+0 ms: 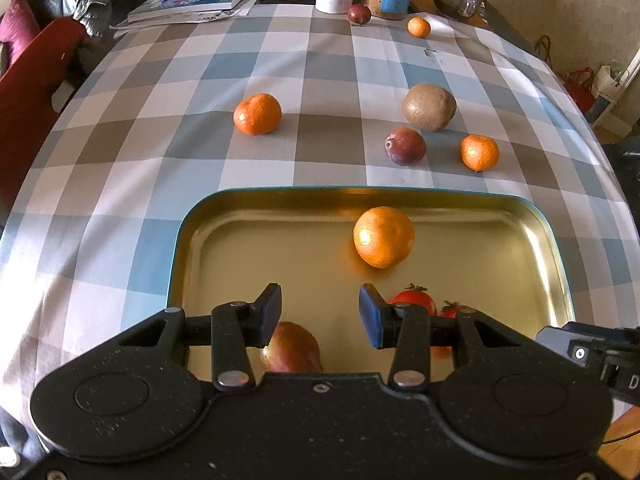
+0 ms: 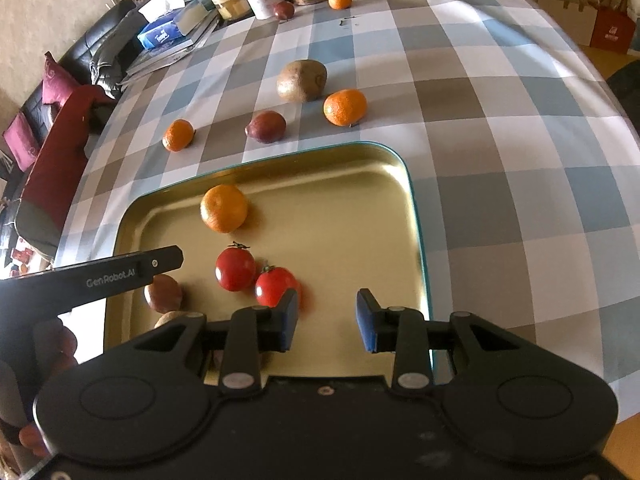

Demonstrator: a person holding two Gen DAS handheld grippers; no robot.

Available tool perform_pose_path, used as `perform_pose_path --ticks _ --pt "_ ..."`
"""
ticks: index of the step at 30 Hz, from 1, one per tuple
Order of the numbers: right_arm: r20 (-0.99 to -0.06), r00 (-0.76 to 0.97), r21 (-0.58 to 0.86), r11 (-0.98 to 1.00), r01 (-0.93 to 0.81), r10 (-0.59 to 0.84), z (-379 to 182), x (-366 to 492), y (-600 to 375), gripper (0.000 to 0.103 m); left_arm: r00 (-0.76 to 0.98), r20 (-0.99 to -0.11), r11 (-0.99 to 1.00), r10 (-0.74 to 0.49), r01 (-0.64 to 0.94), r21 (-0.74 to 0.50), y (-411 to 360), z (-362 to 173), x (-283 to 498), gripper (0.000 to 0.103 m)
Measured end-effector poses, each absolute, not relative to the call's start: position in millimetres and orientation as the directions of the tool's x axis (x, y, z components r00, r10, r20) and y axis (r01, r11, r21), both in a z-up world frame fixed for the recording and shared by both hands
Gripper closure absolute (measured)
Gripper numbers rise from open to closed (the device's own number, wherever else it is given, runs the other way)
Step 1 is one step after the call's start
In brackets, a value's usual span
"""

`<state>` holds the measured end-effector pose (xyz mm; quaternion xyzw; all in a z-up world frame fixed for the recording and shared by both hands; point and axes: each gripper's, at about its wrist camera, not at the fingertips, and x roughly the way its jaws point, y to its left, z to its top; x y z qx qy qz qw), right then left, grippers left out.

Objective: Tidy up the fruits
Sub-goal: 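Move both tools away from the tray toward the remaining fruits, then grasp another kiwi with the left tool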

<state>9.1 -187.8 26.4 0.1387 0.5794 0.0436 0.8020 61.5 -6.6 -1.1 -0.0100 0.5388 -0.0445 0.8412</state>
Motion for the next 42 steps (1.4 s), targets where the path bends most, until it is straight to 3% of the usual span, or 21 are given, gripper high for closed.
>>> perform_pose_path --ticks 25,39,42 --pt "-0.881 0.444 0.263 0.95 0.17 0.165 32.9 81.1 -227.0 0.068 0.421 -0.897 0.978 -0.134 0.202 -0.051 -65.6 18.9 150.7 0.052" --pt "-0.886 0.44 0.269 0.934 0.235 0.144 15.3 120.6 -247.6 0.068 0.414 -0.893 0.964 -0.176 0.256 -0.071 -102.8 0.1 218.7 0.048" --pt "-0.89 0.433 0.273 0.928 0.254 0.144 10.2 125.2 -251.3 0.068 0.43 -0.883 0.961 -0.186 0.269 -0.072 -106.7 -2.6 225.7 0.043"
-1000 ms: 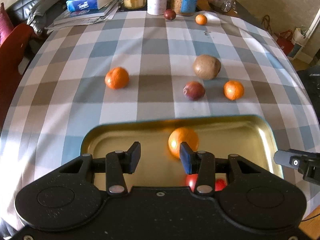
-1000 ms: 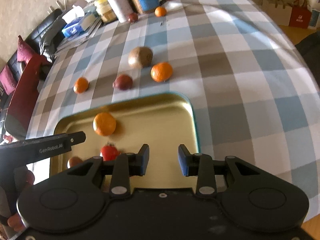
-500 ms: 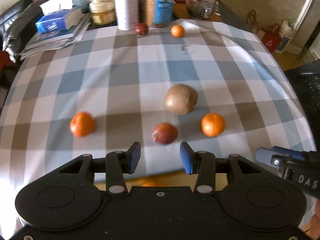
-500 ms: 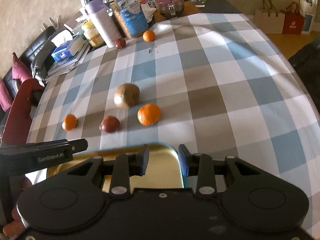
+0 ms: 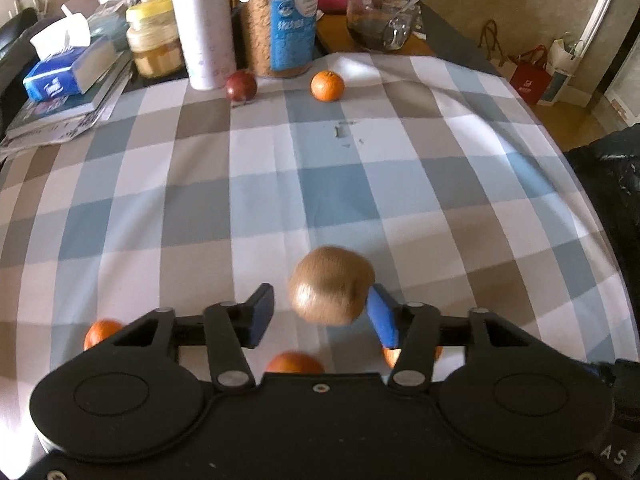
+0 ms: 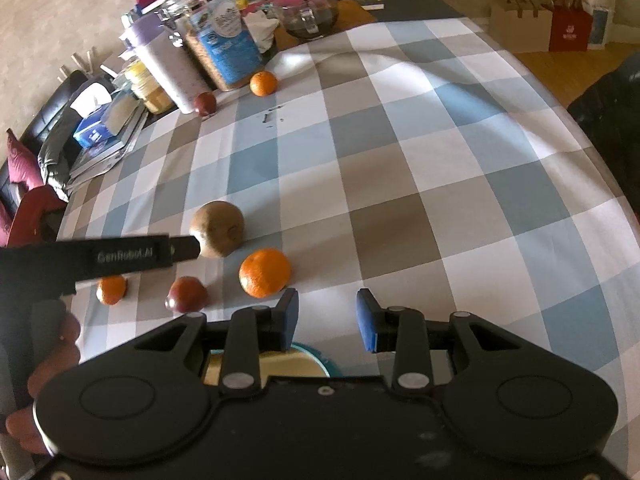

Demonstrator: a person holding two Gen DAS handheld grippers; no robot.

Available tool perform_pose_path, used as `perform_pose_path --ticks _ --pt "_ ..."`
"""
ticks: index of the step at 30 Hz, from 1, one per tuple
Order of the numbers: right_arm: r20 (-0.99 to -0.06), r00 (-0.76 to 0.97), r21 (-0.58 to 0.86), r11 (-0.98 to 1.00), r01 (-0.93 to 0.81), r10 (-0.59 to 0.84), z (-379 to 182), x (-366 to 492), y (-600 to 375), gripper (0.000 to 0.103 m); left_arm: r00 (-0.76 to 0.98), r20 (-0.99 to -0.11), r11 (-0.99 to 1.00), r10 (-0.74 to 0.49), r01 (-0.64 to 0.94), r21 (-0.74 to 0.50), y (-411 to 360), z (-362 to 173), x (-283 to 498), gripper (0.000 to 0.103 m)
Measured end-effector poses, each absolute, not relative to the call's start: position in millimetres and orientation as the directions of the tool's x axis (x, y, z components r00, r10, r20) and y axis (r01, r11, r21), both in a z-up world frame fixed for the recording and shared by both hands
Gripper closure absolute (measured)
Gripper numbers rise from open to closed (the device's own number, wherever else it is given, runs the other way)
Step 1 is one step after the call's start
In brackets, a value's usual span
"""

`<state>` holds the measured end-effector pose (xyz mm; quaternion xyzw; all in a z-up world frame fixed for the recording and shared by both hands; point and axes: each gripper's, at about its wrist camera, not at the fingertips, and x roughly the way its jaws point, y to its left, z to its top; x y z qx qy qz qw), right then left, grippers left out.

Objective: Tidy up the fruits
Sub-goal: 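Grasp another kiwi with the left tool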

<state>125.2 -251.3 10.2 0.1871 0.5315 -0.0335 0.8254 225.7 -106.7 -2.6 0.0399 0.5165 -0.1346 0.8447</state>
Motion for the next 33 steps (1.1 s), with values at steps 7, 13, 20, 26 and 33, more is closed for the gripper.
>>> perform_pose_path --ticks 7,13,20,26,33 --pt "-0.889 0.431 0.29 0.918 0.272 0.153 4.0 132.5 -256.5 0.068 0.421 -0.884 0.954 -0.204 0.29 -0.082 -112.9 -13.8 235.7 0.042" --pt "-0.892 0.424 0.295 0.913 0.281 0.157 -0.3 136.2 -256.7 0.068 0.414 -0.891 0.951 -0.188 0.303 -0.06 -118.4 -27.4 240.8 0.039" --pt "-0.902 0.402 0.286 0.913 0.29 0.155 -8.5 141.7 -253.4 0.068 0.385 -0.907 0.95 -0.171 0.309 -0.048 -123.1 -44.1 245.6 0.039" --pt "-0.907 0.393 0.283 0.911 0.299 0.153 -12.3 143.9 -251.5 0.068 0.376 -0.91 0.949 -0.175 0.312 -0.054 -122.9 -47.7 248.2 0.039" --pt "-0.911 0.386 0.277 0.911 0.305 0.147 -13.6 145.0 -248.9 0.068 0.374 -0.911 0.948 -0.175 0.313 -0.054 -122.9 -47.4 249.1 0.039"
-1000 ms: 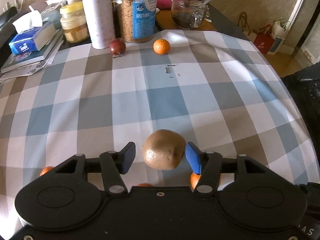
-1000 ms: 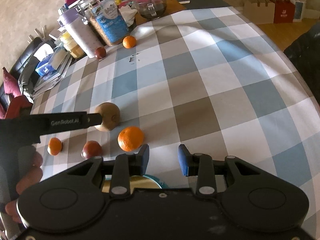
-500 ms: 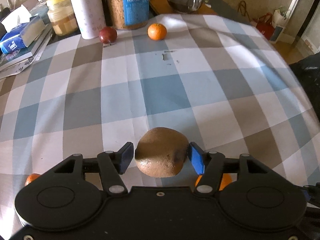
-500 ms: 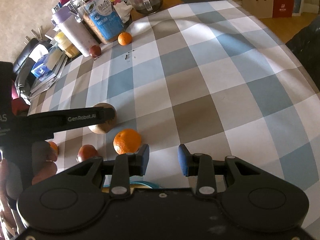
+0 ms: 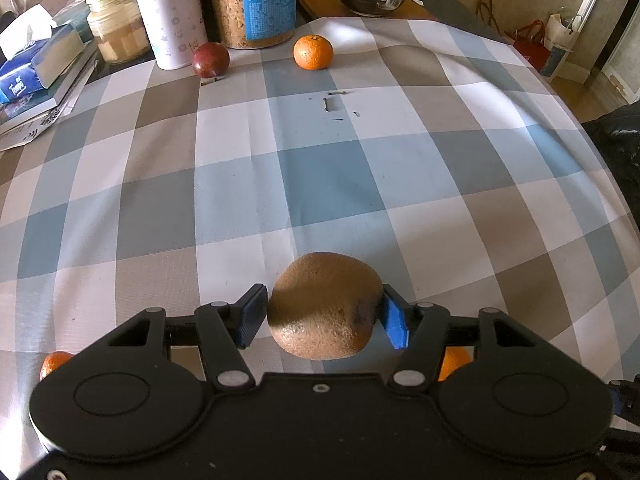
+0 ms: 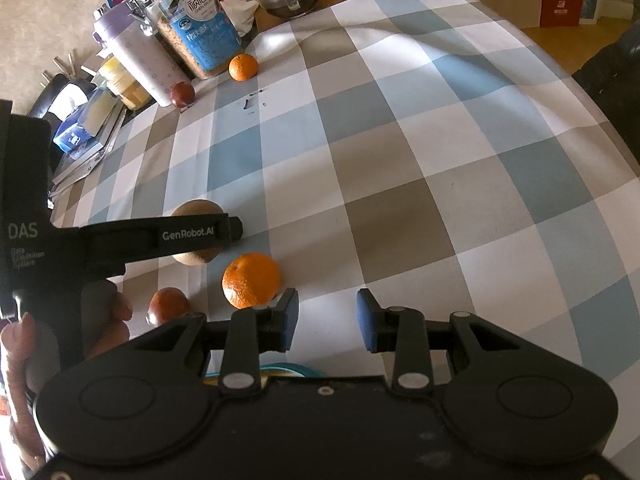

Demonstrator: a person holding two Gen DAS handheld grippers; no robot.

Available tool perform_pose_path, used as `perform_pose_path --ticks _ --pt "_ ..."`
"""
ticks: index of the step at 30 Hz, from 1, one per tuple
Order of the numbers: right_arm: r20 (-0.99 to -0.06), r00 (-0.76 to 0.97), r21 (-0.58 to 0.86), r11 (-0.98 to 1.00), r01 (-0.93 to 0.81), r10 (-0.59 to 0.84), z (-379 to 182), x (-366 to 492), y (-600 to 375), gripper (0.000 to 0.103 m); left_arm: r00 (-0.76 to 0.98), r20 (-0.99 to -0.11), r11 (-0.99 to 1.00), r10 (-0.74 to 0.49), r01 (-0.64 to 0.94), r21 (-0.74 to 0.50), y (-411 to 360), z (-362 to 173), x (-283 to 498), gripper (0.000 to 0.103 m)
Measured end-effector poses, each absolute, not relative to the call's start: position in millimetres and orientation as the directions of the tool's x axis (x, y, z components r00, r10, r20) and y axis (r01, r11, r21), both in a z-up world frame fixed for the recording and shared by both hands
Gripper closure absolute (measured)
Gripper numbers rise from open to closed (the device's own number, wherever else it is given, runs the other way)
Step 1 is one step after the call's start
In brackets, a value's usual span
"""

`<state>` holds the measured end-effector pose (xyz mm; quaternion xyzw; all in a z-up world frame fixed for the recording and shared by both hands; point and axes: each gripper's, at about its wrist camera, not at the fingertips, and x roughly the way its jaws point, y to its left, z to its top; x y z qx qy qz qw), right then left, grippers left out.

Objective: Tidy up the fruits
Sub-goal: 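Grasp another kiwi with the left tool, then grasp an orange with the right tool while the left tool holds the kiwi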

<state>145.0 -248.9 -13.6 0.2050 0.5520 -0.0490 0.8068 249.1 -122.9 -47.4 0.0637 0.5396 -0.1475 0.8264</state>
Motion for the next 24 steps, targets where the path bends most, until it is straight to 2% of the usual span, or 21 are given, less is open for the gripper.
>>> perform_pose_path --ticks 15,24 --pt "-0.911 0.39 0.266 0.915 0.303 0.136 -11.0 142.2 -245.4 0.068 0.381 -0.912 0.957 -0.15 0.287 -0.037 -114.6 -45.3 247.1 0.042" --pt "-0.907 0.401 0.26 0.922 0.288 0.13 -4.7 139.8 -239.2 0.068 0.459 -0.881 0.98 -0.116 0.196 -0.026 -69.6 -9.7 240.4 0.042"
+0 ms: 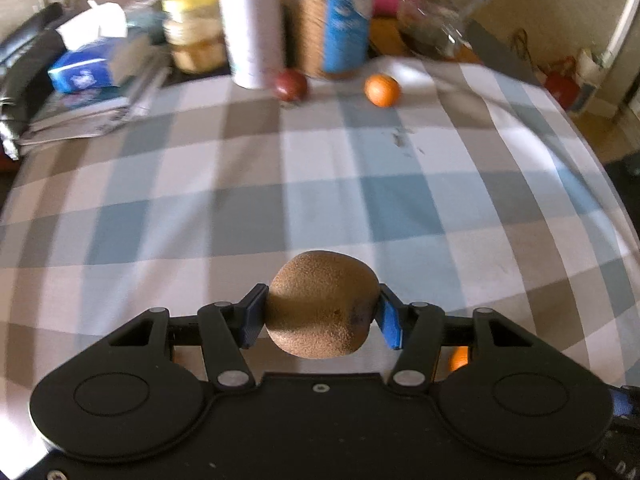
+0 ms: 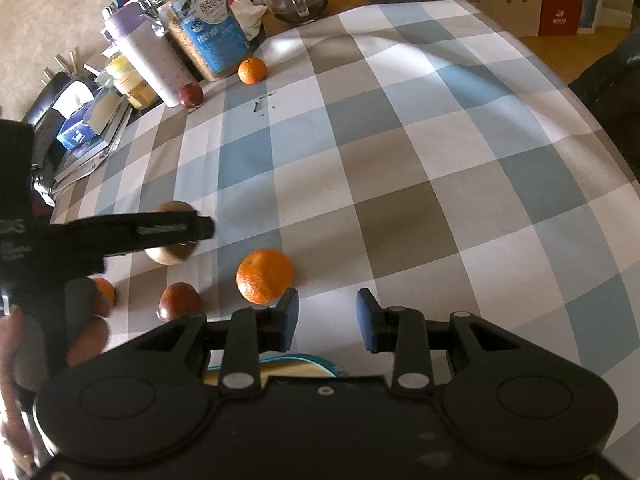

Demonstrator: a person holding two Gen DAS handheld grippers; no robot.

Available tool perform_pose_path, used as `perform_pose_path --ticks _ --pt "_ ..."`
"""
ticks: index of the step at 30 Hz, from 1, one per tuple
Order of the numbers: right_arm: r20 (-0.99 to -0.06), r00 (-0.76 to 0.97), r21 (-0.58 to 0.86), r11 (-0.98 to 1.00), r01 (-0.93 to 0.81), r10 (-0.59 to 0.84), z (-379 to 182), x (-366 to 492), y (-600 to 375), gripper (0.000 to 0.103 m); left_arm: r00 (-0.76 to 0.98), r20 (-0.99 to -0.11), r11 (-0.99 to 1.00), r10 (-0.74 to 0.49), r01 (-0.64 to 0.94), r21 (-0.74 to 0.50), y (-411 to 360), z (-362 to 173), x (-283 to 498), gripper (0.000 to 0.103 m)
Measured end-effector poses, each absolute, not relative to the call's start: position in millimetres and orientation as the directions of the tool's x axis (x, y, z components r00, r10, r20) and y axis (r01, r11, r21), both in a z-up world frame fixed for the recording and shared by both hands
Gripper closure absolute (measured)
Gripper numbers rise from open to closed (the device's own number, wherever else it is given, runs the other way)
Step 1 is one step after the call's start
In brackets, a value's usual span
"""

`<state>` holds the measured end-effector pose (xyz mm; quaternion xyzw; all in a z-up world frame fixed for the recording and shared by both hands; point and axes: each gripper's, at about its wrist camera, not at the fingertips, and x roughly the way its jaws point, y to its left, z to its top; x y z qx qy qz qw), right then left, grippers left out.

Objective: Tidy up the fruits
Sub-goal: 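Grasp an orange with the right tool while the left tool holds the kiwi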

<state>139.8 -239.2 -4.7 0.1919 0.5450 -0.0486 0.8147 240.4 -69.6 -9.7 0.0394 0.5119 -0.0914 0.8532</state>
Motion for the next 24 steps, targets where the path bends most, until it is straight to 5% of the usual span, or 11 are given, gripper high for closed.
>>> perform_pose_path --ticks 24 --pt "-0.91 0.392 0.234 0.949 0.212 0.137 0.8 155.6 -193.4 0.068 0.469 -0.879 0.993 0.08 -0.115 0.029 68.6 -12.1 175.2 0.042"
